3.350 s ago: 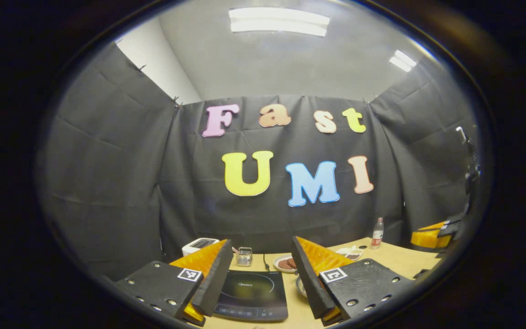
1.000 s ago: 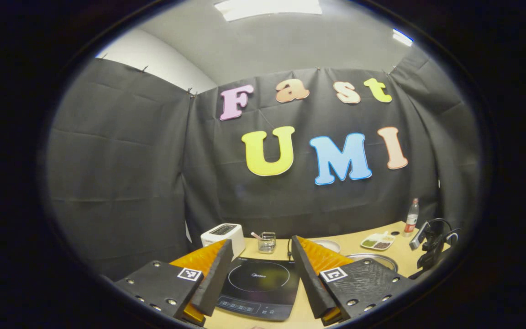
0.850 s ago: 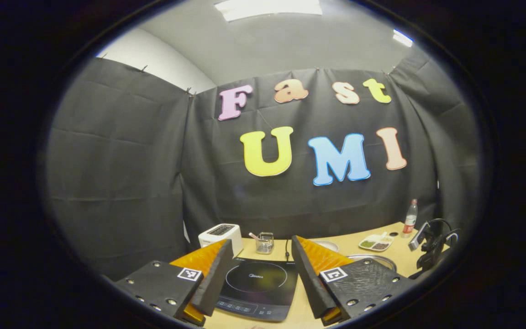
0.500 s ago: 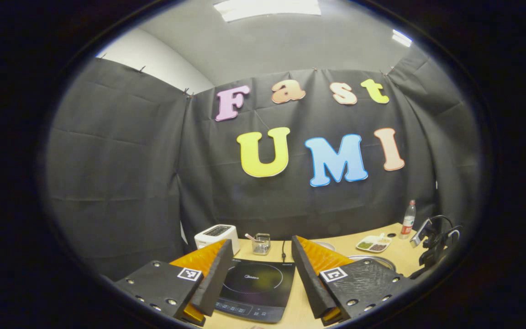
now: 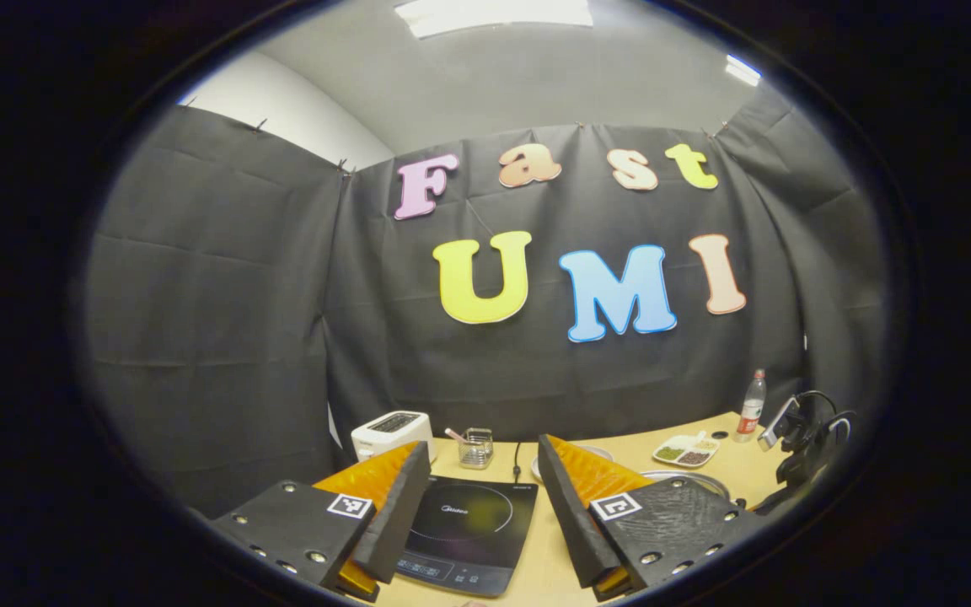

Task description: First push the handle of the pot to place it horizontally, then grasp the pot with both hands and set it on the induction cooktop.

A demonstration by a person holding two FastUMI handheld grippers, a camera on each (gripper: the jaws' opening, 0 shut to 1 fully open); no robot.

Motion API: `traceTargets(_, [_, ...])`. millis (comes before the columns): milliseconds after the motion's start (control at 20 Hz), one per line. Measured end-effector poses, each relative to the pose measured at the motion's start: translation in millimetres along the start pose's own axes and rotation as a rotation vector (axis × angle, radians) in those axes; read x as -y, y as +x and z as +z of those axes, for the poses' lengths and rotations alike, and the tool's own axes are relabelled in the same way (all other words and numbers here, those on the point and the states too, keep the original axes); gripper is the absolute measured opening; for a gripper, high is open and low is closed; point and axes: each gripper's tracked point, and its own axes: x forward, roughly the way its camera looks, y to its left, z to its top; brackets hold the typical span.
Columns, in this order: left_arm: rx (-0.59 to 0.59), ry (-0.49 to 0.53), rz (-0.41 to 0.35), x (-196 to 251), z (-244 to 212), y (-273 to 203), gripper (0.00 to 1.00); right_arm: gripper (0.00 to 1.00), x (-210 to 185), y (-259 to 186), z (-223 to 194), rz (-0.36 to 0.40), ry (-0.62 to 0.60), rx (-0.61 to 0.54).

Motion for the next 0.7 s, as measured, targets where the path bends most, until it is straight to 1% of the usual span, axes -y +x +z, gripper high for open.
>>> traceTargets(100, [-0.004, 0.000, 0.003, 2.1, -0.7, 2.0, 0.76, 0.00, 7.6, 1.8, 1.0, -0.010, -0.011, -0.004])
traceTargets(150, [-0.006, 0.001, 0.006, 3.1, -2.2, 2.7, 0.76, 0.02, 11.7, 2.8, 1.8, -0.014, -0.018, -0.005])
traceTargets(200, [-0.008, 0.002, 0.009, 4.0, -2.7, 3.2, 0.76, 0.00, 14.8, 3.4, 2.6, -0.016, -0.023, -0.005])
traceTargets(250, [-0.009, 0.002, 0.012, 4.4, -3.7, 2.4, 0.76, 0.00, 17.8, 4.5, 3.4, -0.018, -0.028, -0.005])
traceTargets(300, [-0.011, 0.002, 0.015, 5.9, -4.9, 3.5, 0.76, 0.02, 21.1, 5.5, 3.5, -0.021, -0.033, -0.005])
traceTargets(550, [-0.013, 0.006, 0.032, 11.0, -6.3, 5.5, 0.76, 0.02, 37.6, 11.3, 8.4, -0.045, -0.069, -0.007])
traceTargets(700, [-0.016, 0.005, 0.044, 14.8, -6.9, 6.9, 0.76, 0.02, 45.2, 15.3, 10.8, -0.044, -0.078, -0.008])
